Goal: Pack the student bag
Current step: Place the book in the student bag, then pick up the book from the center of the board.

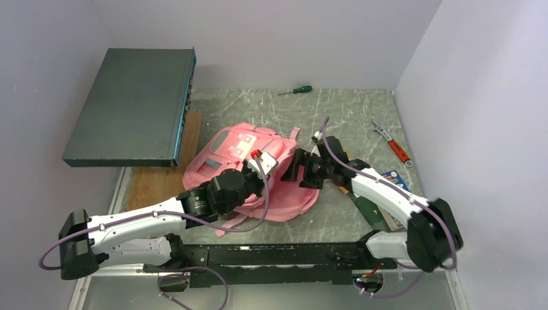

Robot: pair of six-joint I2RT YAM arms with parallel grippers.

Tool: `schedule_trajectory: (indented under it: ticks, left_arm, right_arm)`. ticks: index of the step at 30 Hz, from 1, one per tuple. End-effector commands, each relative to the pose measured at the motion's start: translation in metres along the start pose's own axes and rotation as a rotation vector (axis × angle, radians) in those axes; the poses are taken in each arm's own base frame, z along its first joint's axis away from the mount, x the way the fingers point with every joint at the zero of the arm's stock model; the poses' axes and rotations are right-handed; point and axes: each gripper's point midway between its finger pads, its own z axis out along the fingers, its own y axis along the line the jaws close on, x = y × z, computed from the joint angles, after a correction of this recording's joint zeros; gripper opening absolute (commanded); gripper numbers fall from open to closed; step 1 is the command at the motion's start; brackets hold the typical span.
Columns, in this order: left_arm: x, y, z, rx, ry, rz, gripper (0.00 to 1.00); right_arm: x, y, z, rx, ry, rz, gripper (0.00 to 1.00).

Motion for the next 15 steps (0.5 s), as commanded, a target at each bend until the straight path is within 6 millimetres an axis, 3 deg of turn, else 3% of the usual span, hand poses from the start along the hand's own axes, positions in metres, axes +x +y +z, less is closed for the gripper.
schedule_trajectory:
  ticks: [1,4,7,11,15]
  left_arm:
    - [-0.011,0.016,-0.005,-0.073,-0.049,-0.024,0.00]
    - [-0.004,0.012,-0.003,-0.057,-0.035,-0.052,0.00]
    - [-0.001,0.007,-0.003,-0.034,-0.037,-0.072,0.00]
    - [-0.002,0.003,-0.004,-0.014,-0.036,-0.074,0.00]
    - [-0.007,0.003,-0.007,0.000,-0.050,-0.069,0.00]
  right_arm:
    - [-0.007,-0.024,-0.059,0.215,-0.059,-0.154,0.87]
    - [-0.018,-0.049,-0.097,0.343,-0.153,-0.121,0.87]
    - [-0.031,-0.091,-0.119,0.376,-0.272,0.112,0.90]
    - [-0.031,-0.103,-0.120,0.113,-0.351,0.396,0.88]
    - [-0.019,-0.117,-0.109,-0.019,-0.365,0.588,0.82]
